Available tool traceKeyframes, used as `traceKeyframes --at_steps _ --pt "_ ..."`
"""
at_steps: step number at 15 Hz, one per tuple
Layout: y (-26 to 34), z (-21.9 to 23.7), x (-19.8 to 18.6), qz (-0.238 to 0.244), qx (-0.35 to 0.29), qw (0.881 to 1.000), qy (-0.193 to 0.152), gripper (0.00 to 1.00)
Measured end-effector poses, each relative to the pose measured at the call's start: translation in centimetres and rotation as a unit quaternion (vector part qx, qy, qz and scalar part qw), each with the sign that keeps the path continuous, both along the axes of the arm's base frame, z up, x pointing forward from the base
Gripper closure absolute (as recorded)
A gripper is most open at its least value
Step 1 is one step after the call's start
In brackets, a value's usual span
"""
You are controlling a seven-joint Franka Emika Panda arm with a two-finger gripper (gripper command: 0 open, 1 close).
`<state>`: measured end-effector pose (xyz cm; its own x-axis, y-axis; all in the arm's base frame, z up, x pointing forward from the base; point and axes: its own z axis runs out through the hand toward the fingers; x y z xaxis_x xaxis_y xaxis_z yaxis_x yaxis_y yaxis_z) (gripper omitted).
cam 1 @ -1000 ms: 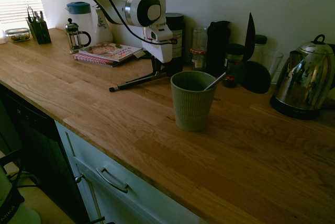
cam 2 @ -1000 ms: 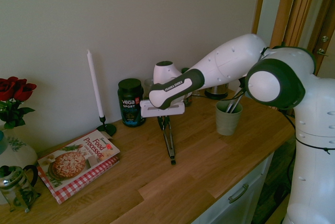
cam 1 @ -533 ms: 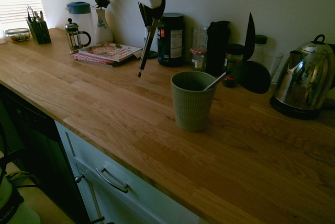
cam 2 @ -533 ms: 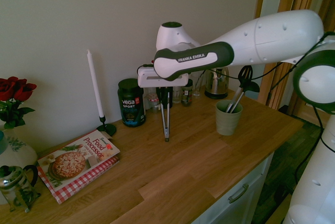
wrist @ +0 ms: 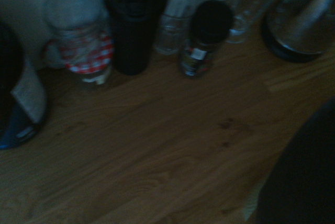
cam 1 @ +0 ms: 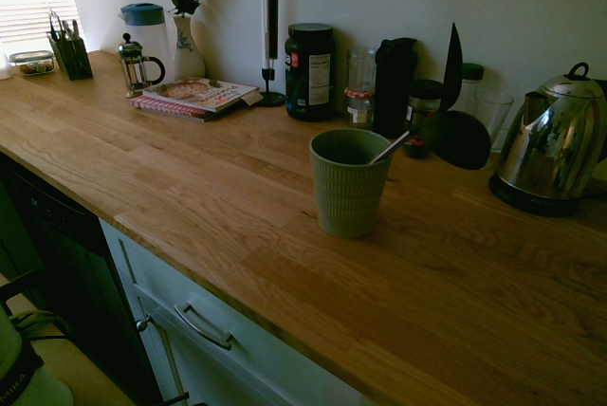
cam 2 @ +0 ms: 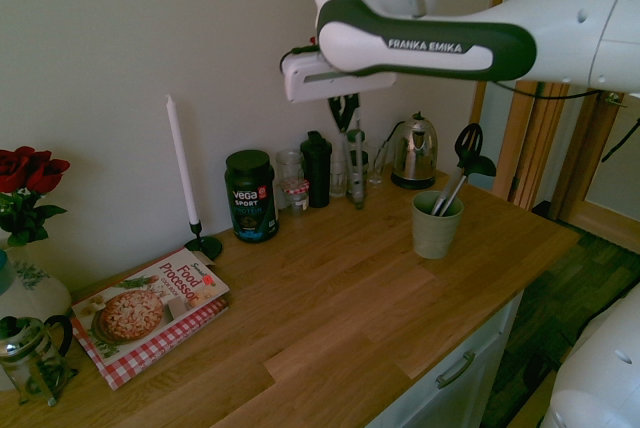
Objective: Put the tongs back in the holder
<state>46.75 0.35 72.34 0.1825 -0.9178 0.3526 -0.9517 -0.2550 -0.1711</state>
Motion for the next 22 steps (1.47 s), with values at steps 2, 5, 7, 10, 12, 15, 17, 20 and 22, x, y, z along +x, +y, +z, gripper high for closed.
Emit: traceKeyframes --at_steps 2,5,7,10,12,15,17,20,22 --pt "-4.5 1.3 -1.4 -0.017 -0.001 1.000 0.009 1.00" --pt "-12.0 0.5 -2.0 -0.012 0.019 1.000 -0.001 1.00" --pt "-15.0 -2.7 -1.6 -0.005 0.034 0.999 0.002 1.00" --pt "-15.8 -7.6 -0.5 0.005 0.047 0.999 0.021 1.00" --pt "-16.8 -9.7 -0.4 0.006 0.050 0.998 0.027 1.00" --pt "-17.7 -13.8 -0.2 0.020 0.056 0.998 0.030 1.00" --pt "-17.4 -16.8 -0.1 0.034 0.062 0.997 0.028 0.00" --pt "-17.1 -19.5 -0.3 0.037 0.073 0.996 0.032 0.00" --pt "-17.2 -19.8 -0.4 0.048 0.068 0.996 0.025 0.00"
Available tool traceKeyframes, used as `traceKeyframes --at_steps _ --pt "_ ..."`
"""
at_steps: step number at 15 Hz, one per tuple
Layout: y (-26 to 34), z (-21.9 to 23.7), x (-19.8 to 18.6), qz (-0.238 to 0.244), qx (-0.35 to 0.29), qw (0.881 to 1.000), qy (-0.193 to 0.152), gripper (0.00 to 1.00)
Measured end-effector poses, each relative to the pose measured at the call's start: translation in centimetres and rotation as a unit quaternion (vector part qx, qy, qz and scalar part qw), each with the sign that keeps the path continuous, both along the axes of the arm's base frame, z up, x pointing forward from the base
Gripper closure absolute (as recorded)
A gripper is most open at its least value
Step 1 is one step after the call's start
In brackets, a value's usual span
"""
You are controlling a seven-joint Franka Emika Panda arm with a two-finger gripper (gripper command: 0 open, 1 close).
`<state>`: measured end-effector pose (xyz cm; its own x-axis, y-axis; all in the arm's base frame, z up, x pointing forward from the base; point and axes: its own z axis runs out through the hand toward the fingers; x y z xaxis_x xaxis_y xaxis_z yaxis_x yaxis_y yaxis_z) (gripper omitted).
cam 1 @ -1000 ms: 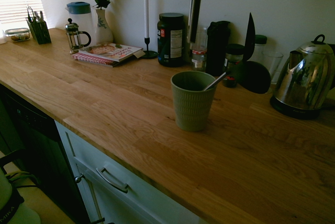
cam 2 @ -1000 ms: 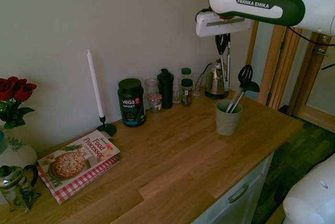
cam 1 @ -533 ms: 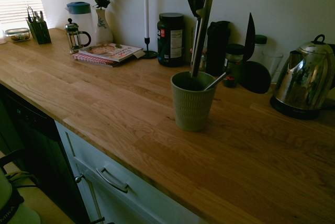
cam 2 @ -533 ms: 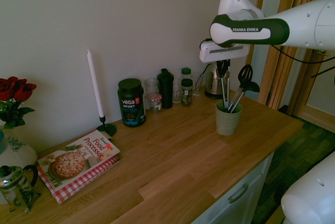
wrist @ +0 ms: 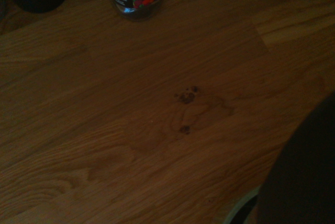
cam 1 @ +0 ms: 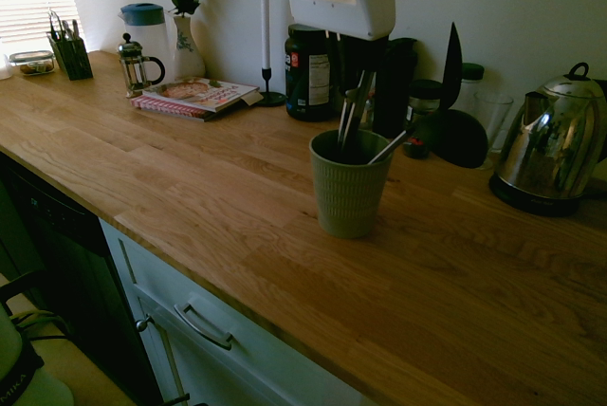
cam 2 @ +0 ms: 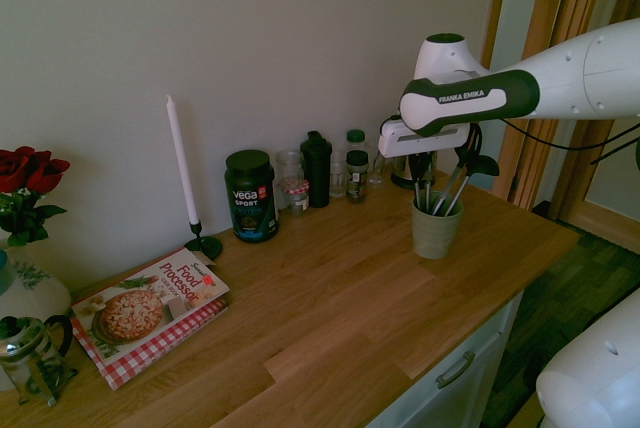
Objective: Put the tongs back in the holder
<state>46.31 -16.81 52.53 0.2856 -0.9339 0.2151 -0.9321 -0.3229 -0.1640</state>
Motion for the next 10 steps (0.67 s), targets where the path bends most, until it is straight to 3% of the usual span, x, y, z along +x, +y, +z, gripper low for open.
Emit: traceKeyframes --at_steps 7,10 --pt "-0.6 -0.1 -1.2 0.011 -0.002 1.000 -0.003 0.00" --pt "1.6 5.3 -3.5 0.042 -0.016 0.999 -0.012 0.00"
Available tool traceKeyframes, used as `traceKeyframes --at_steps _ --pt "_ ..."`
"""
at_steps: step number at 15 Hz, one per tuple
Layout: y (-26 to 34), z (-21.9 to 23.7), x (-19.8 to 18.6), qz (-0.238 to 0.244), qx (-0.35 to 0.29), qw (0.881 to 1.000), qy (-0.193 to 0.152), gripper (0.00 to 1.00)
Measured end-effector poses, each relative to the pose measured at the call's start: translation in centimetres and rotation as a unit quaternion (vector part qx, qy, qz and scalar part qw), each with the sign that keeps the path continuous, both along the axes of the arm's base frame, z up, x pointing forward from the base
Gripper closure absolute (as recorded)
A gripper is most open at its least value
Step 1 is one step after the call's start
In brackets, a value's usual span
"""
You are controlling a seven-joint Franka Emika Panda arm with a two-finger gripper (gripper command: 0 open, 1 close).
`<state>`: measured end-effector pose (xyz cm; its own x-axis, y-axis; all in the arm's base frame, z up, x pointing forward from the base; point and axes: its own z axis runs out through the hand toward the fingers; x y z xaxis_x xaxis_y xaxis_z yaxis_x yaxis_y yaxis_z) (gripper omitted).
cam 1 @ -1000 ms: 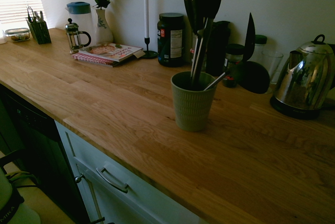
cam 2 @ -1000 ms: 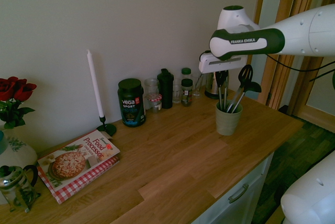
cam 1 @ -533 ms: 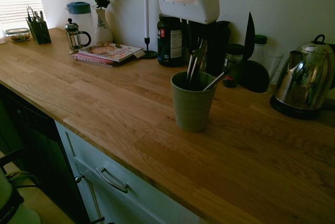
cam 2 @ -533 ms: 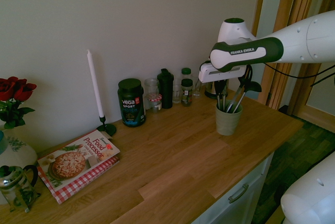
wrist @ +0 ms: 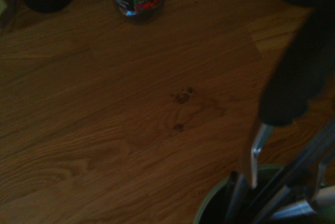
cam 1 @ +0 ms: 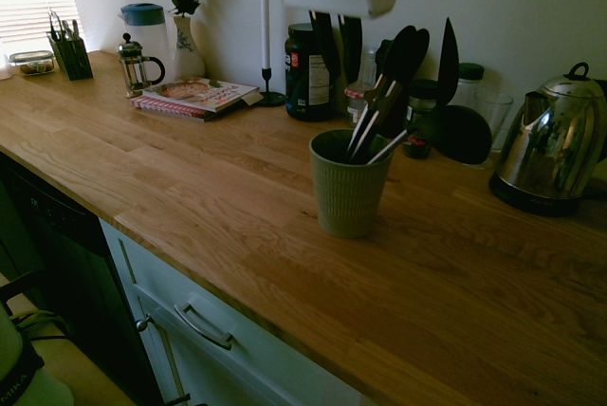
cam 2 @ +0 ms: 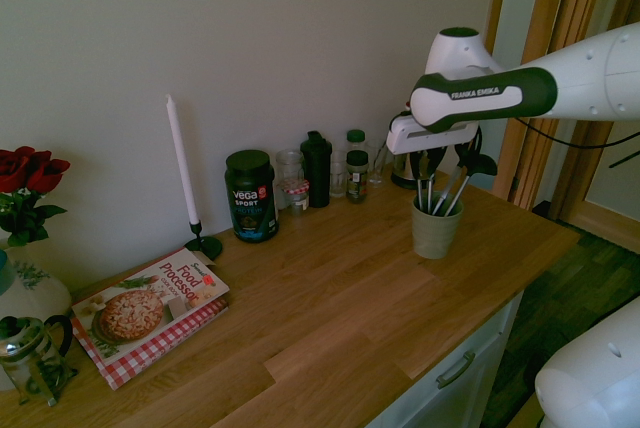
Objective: Put the tongs back in the holder
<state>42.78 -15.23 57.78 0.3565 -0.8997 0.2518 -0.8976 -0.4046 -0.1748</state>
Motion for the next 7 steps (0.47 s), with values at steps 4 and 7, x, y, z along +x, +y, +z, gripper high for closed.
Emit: traceKeyframes --at_steps 4,7 --pt "8.7 2.7 -3.7 0.108 -0.014 0.993 0.054 0.00" --pt "14.8 -2.3 -4.1 0.194 0.009 0.975 0.103 0.00"
